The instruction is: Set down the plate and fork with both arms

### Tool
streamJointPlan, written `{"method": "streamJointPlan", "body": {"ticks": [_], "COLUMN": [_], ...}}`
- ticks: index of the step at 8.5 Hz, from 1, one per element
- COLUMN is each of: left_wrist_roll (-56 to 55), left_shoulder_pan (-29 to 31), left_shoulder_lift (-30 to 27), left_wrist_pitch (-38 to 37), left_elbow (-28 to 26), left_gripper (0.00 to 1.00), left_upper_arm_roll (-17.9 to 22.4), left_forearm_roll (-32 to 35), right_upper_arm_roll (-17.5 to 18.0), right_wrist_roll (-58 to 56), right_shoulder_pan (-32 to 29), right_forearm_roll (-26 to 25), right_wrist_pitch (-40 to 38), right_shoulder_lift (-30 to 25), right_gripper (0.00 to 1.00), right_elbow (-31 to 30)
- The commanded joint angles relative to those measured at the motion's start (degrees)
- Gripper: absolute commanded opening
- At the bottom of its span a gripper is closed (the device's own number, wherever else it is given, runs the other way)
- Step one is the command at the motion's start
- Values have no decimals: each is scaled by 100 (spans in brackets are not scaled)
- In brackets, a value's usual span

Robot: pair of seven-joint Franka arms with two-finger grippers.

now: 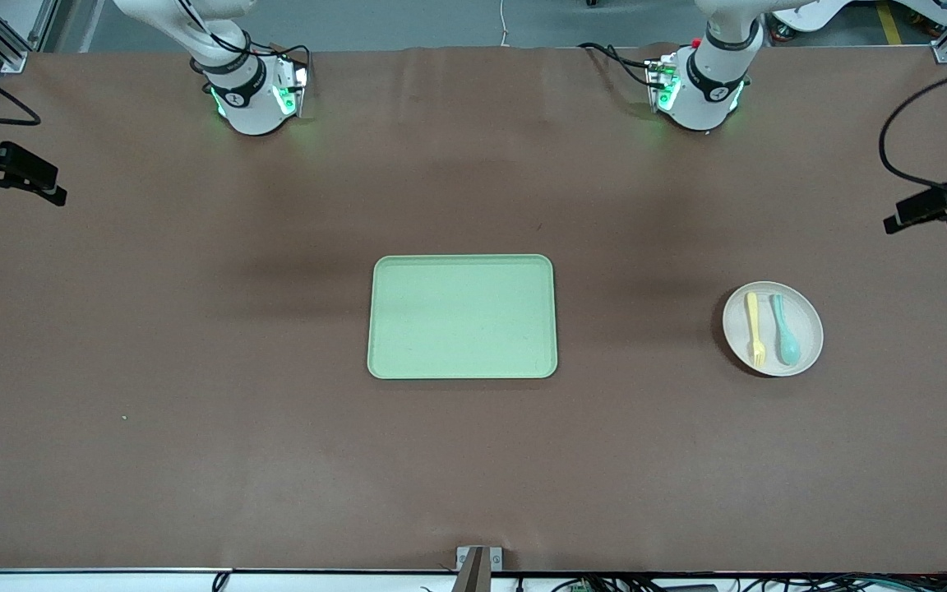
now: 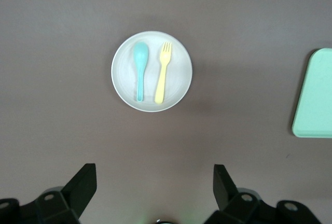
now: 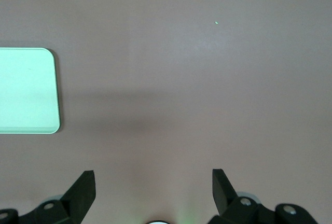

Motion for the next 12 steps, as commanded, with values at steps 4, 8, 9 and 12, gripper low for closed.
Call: {"method": "streamJointPlan", "body": {"ticks": [4,8,9,12], "left_wrist_roll": [1951,2296,2296,2296], "left_shoulder_pan": [680,812,829,820], "left_shoulder_lift": [2582,3155,3182,3287], "left_wrist_pitch": [1889,2537,2554,2598], "left_elbow": [-286,-306,-297,-279], "left_gripper": [99,65,53,23], "left_upper_arm_roll": [-35,-35,-44,-53], "left_forearm_roll": [-599,-590,-599,-616], "right_upper_arm_roll": [24,24,24,24], "right_wrist_roll": [88,88,88,88], "right_shoulder_pan": [17,17,17,17], "right_forearm_roll": [-53,-70,-62,-62], "right_wrist_pitch": [86,94,121,182], "right_shoulder_lift": [-89,-80,-80,-80], "right_gripper": [99,99,99,99], "right_elbow": [-157,-183,-192,-262]}}
